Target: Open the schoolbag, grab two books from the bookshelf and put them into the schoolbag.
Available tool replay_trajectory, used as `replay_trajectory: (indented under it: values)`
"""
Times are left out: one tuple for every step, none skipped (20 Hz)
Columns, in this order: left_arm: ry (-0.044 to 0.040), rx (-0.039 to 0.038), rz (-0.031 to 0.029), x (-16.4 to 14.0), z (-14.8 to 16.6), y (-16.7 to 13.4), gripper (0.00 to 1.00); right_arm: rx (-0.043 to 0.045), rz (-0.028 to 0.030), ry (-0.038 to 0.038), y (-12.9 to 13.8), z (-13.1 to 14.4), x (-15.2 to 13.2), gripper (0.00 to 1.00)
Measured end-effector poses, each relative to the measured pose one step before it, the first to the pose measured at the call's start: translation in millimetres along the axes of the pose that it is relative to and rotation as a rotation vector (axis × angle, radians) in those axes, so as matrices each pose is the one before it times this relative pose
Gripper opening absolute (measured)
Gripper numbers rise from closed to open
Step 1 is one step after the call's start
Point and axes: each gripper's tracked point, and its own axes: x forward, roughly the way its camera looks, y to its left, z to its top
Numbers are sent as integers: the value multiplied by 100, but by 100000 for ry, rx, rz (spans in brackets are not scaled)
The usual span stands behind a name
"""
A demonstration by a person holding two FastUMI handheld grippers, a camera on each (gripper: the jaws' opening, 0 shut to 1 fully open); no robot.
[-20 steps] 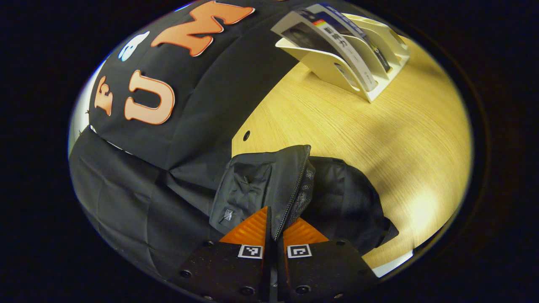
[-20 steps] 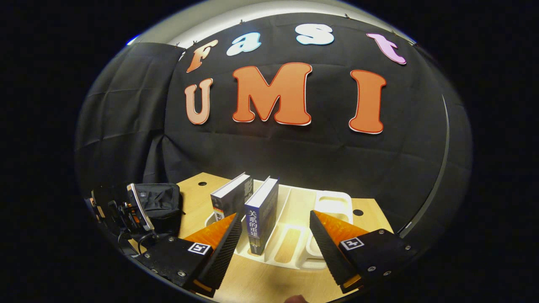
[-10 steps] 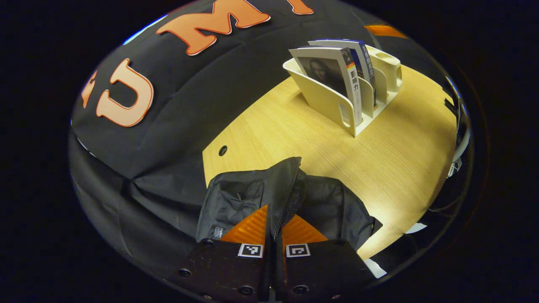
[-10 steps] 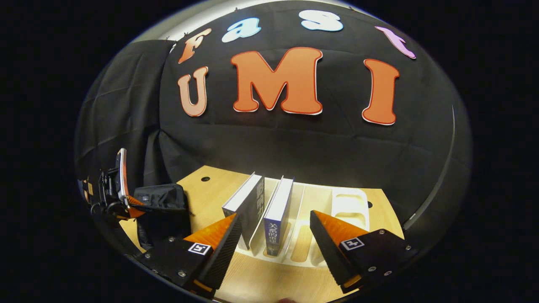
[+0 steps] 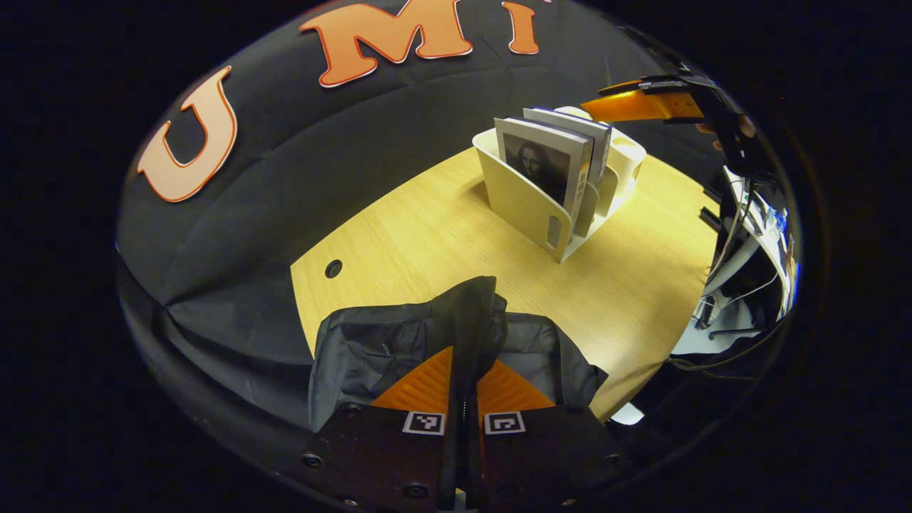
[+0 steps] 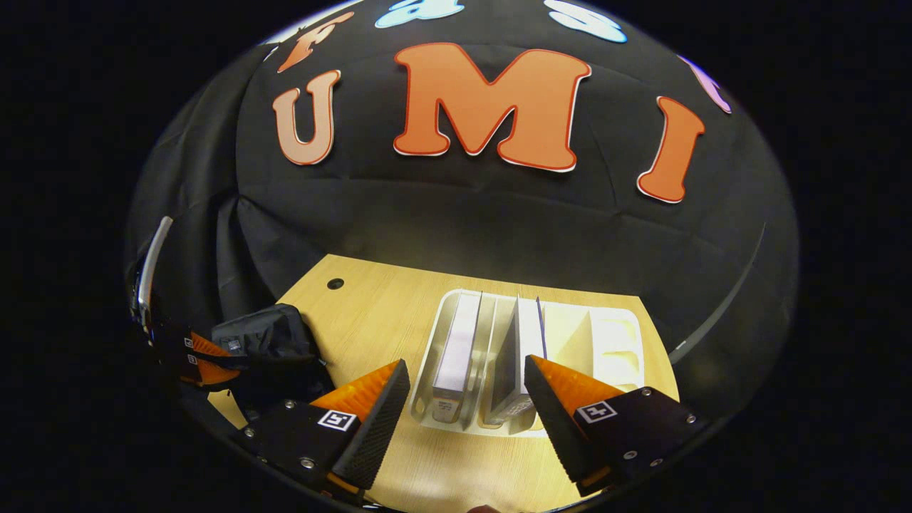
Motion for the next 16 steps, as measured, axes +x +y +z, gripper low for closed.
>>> replay_trajectory:
  values:
    - [-746, 1146, -765, -238, 331, 661, 6, 443, 598, 3763, 453, 311, 305, 96]
    - [-846, 463, -311, -352, 275, 788, 6, 1296, -288, 3289, 288, 226, 243, 96]
    - [-876, 27, -1171, -135, 346, 263, 6, 898, 68, 4271, -78, -29, 414, 96]
    - [-1079, -583, -1017, -199, 219, 9, 6, 1472, -442, 3393, -124, 50, 532, 96]
    - [-1100, 107, -467, -219, 236, 103, 6, 720, 1385, 4645, 217, -183, 663, 96]
    - [-1390, 770, 1203, -238, 290, 424, 6, 867, 1320, 4239, 117, -178, 907, 96]
    - [-896, -276, 1441, -15, 190, 245, 6, 281, 1303, 4347, 96, -141, 816, 96]
    - [-919, -1316, 880, -111, 155, 217, 6, -322, 297, 3744, 9, -31, 828, 97]
    - [-256, -2270, 66, -7, -8, -180, 6, -1793, -749, 2031, -234, 388, 737, 97]
    - [-330, -1689, -111, 120, -169, -312, 6, -1863, 242, 1512, 74, 328, 1110, 97]
    - [260, -1605, 618, 51, -51, 131, 6, -129, 240, 2932, 12, 156, 960, 97]
    - [87, -1713, 1415, 183, -9, 373, 6, 439, 1301, 3223, 212, 190, 736, 97]
    - [33, -1757, 1803, 78, 77, 263, 6, -300, -41, 2844, -121, 346, 935, 97]
    - [141, -1540, 1392, -30, -83, 333, 6, -1453, -833, 2810, -448, 110, 869, 97]
    - [173, -1277, 764, -90, -13, -94, 6, -1039, 410, 2904, -118, 211, 1012, 96]
    - [492, -1065, 566, 60, -116, -100, 6, 527, 1508, 4645, 166, -125, 789, 95]
